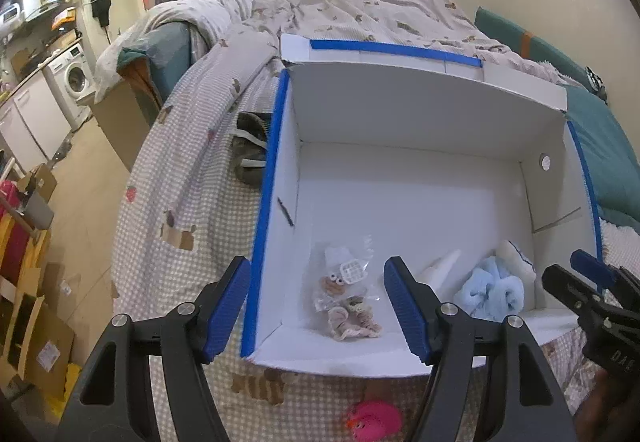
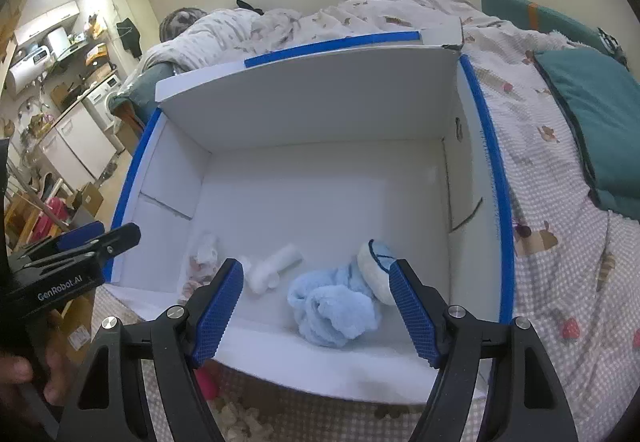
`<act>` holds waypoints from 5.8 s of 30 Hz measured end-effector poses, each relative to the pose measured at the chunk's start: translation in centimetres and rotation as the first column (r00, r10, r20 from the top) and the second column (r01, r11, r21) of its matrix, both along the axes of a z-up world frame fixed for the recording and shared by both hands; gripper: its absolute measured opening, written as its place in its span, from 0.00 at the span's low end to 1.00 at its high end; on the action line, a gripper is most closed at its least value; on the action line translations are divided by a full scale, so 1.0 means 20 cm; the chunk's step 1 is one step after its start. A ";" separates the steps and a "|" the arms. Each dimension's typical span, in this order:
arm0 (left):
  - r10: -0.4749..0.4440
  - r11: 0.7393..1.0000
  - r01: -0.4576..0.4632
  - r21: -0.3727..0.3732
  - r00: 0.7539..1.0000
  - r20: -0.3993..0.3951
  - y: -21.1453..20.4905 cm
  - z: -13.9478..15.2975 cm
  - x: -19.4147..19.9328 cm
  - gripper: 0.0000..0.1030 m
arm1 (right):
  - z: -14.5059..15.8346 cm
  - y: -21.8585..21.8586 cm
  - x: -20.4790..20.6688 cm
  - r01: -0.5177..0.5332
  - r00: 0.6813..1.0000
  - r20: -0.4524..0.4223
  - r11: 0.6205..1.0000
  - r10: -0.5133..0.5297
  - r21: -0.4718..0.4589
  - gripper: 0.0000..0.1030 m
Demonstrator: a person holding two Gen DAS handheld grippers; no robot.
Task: Organize soft objects
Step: 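Move both tools back toward the pink duck and white cloth, then grasp the pink rubber duck with the left tool while the right tool grasps the white cloth, then carry the pink duck and white cloth over the box with both tools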
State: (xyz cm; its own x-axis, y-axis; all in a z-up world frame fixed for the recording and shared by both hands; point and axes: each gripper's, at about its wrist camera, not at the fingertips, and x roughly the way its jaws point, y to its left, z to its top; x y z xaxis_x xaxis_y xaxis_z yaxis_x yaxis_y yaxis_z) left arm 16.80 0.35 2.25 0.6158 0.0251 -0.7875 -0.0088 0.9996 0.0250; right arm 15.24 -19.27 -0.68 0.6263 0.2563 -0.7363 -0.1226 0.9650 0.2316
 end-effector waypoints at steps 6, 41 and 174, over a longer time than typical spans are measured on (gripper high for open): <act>-0.002 1.000 0.002 0.010 1.000 0.013 0.03 0.03 -0.10 0.64 | 0.03 -0.01 -0.09 0.011 1.000 0.015 1.000 -0.011 -0.024 0.77; 0.102 0.990 -0.119 -0.073 0.973 -0.209 0.16 -0.16 -0.41 0.64 | -0.25 0.22 -0.38 -0.130 0.960 -0.258 0.990 0.113 -0.051 0.77; -0.034 0.999 0.035 0.015 0.998 -0.060 -0.10 -0.16 0.15 0.28 | -0.05 0.03 0.07 -0.072 0.994 -0.078 0.995 0.078 0.074 0.14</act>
